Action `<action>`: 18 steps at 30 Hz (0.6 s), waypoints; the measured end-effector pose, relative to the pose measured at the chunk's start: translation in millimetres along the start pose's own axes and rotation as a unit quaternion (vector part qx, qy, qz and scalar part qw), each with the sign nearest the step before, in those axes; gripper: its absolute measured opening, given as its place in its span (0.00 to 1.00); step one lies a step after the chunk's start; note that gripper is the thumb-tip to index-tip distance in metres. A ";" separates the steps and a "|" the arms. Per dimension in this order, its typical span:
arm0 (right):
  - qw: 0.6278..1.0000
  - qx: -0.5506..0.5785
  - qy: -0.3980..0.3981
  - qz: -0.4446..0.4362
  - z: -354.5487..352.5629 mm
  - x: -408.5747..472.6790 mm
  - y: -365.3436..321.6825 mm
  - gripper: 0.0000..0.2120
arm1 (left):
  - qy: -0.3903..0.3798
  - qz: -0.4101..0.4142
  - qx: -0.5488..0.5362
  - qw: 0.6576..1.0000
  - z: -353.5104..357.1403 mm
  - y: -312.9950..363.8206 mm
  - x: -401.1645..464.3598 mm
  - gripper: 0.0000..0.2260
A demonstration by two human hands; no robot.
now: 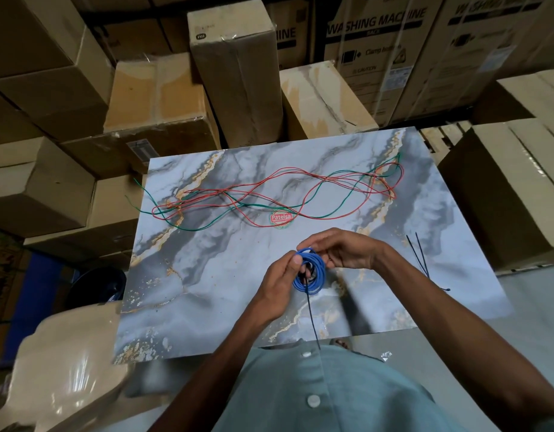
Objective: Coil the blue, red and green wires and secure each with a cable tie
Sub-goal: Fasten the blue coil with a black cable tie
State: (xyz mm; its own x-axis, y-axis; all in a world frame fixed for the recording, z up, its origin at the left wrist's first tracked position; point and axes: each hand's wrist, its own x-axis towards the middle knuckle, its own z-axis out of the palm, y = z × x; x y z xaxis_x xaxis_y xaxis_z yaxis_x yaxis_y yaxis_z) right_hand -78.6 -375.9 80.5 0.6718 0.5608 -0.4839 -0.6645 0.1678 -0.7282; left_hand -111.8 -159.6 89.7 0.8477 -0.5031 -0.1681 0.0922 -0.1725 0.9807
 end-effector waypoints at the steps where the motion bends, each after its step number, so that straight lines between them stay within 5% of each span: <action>1: 1.000 -0.008 0.001 -0.006 1.2 -1.2 -0.1 0.16 | 0.009 -0.002 0.001 1.000 -0.2 -1.2 0.0 0.20; 7: 1.000 0.016 -0.005 0.016 5.4 -7.2 -5.1 0.23 | 0.024 -0.004 0.023 0.999 -0.4 -7.3 -0.8 0.22; 12: 1.000 -0.021 0.004 -0.002 5.8 -3.4 -3.6 0.11 | 0.027 0.004 0.062 0.998 -0.9 -5.9 -4.8 0.18; 18: 0.988 -0.128 0.068 -0.060 10.2 -0.6 -2.4 0.09 | 0.047 0.017 0.085 0.995 -0.7 -6.3 -6.4 0.21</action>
State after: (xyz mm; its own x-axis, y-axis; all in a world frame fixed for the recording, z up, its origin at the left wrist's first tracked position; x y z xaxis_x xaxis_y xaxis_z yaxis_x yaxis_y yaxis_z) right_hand -80.8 -368.4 87.5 0.7893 0.4333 -0.4351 -0.4851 0.0055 -0.8745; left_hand -117.3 -154.7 84.7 0.8951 -0.4305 -0.1164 -0.0206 -0.3007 0.9535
